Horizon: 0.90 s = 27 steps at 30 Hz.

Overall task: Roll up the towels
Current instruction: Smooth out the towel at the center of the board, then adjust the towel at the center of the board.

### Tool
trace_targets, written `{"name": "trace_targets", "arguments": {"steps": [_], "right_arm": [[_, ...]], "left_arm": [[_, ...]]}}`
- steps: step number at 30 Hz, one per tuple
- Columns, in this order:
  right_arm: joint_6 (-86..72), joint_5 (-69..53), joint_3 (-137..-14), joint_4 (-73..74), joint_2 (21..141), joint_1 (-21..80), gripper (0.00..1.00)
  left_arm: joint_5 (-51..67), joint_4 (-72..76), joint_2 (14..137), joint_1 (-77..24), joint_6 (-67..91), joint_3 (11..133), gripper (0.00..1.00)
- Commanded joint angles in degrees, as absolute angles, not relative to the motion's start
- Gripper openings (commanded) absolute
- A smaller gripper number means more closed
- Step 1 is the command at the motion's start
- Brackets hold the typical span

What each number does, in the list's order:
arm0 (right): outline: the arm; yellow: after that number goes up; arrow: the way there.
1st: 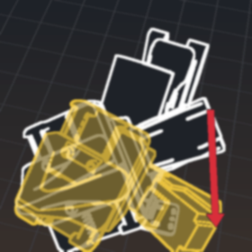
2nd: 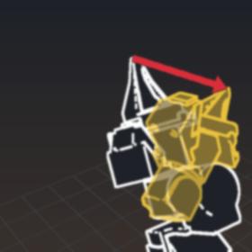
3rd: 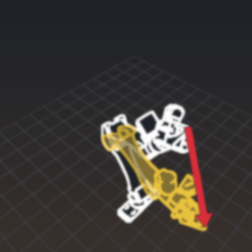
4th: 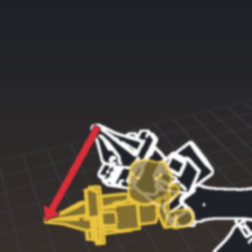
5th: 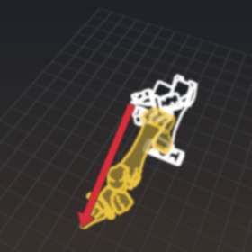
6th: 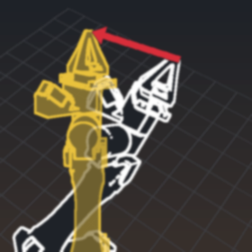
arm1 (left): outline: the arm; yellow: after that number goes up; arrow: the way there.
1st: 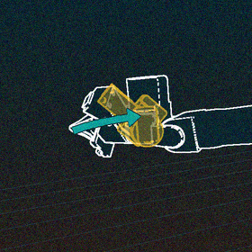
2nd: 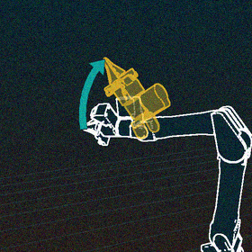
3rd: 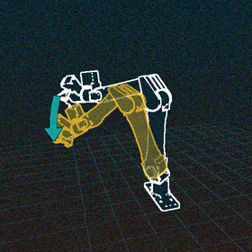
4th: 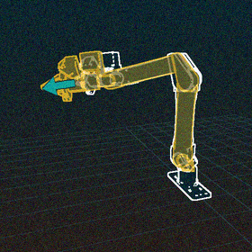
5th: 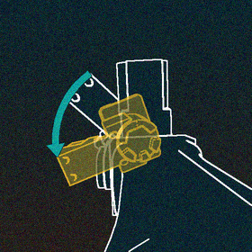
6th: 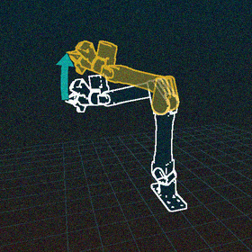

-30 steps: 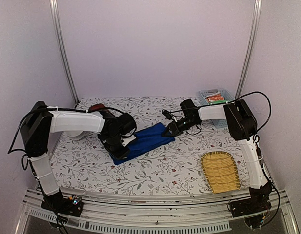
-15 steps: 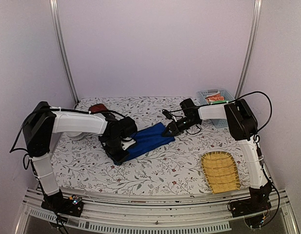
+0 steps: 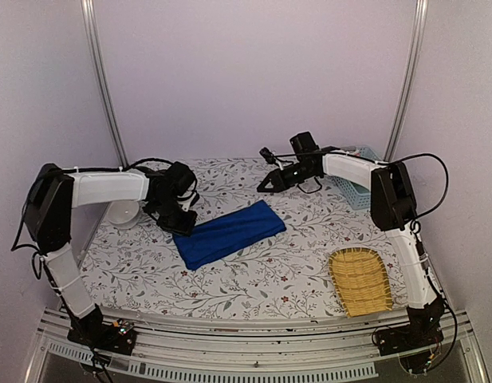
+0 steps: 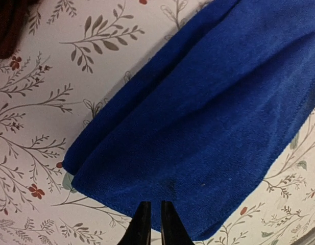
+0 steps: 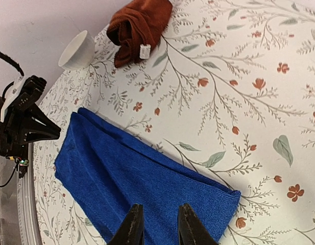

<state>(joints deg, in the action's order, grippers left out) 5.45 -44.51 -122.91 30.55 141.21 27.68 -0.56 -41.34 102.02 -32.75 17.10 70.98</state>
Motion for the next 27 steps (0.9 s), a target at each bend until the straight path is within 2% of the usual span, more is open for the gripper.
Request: {"name": "trace_targets", "arguments": {"steps": [1, 7, 12, 14, 16, 21, 24, 27], "right_arm": [[5.3, -42.5, -123.7, 33.3, 148.5, 27.6, 0.26], [3.4, -34.1, -122.7, 33.6, 150.6, 27.4, 0.24], [1.7, -28.1, -114.0, 33.5, 146.1, 26.3, 0.22], [1.1, -28.5, -106.3, 33.1, 142.1, 26.1, 0.20], [0.5, -31.2, -98.0, 32.0, 137.0, 26.3, 0.13], [2.8, -38.2, -80.5, 31.0, 122.1, 34.9, 0.13], [6.1, -43.3, -77.2, 32.5, 116.9, 40.5, 0.17], [7.1, -43.1, -78.2, 33.9, 114.6, 41.2, 0.18]], "left_arm": [[0.5, -36.2, 105.9, -31.4, 21.8, 68.1, 0.14], [0.1, -33.5, 110.6, -29.2, 21.8, 67.9, 0.19], [-4.3, -35.4, 115.1, -26.4, 20.0, 71.3, 0.24], [-4.6, -35.5, 116.3, -25.5, 17.8, 74.4, 0.25], [-5.5, -35.6, 117.9, -25.2, 15.3, 78.1, 0.27], [-5.2, -36.7, 124.6, -25.2, 9.3, 90.8, 0.28], [-5.9, -37.8, 127.1, -26.0, 6.9, 97.2, 0.28], [-9.1, -37.8, 125.5, -28.1, 5.0, 98.9, 0.29]]}}
